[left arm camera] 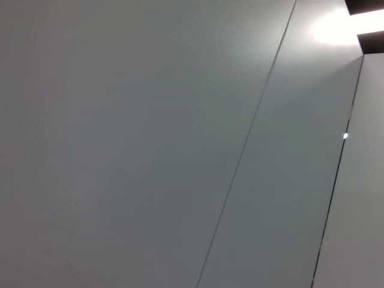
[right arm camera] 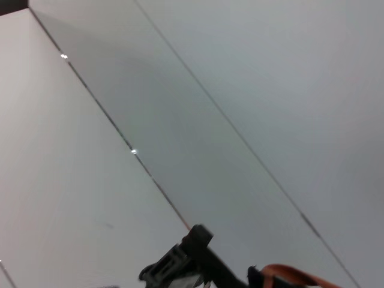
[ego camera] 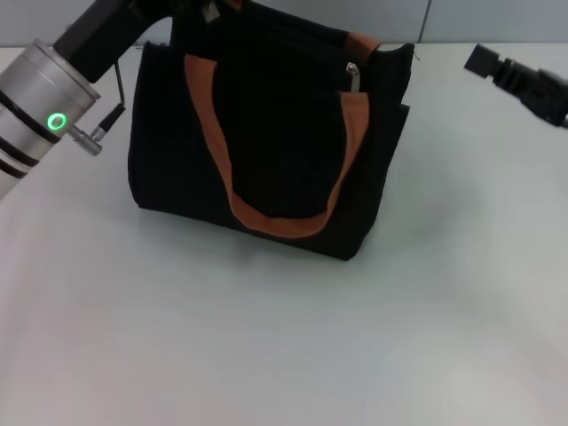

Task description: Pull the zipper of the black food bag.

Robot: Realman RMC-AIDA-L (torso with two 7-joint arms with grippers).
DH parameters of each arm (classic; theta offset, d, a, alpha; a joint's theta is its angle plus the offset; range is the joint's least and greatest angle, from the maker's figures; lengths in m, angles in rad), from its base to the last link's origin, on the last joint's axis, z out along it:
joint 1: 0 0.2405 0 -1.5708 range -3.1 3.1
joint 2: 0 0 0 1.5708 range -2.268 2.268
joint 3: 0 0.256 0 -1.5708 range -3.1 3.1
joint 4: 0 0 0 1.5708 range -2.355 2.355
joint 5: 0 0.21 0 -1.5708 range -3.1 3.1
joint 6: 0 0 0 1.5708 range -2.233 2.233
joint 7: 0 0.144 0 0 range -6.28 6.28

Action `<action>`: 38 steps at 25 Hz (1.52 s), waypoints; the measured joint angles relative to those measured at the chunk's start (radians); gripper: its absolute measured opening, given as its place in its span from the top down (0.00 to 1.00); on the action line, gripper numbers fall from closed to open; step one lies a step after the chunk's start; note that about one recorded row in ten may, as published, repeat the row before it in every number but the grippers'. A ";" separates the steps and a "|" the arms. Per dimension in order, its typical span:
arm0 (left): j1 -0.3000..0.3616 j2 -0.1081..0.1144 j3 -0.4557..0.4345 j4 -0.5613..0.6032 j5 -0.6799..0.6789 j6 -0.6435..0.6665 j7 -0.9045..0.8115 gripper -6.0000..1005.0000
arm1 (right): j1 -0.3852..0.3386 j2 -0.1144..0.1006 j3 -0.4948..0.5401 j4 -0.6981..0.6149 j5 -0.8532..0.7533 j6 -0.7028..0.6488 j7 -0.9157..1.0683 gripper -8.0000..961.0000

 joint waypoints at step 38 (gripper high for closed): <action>0.507 0.030 0.255 0.356 0.454 0.370 0.193 0.21 | -0.003 0.008 -0.107 0.155 -0.362 -0.147 -0.773 0.30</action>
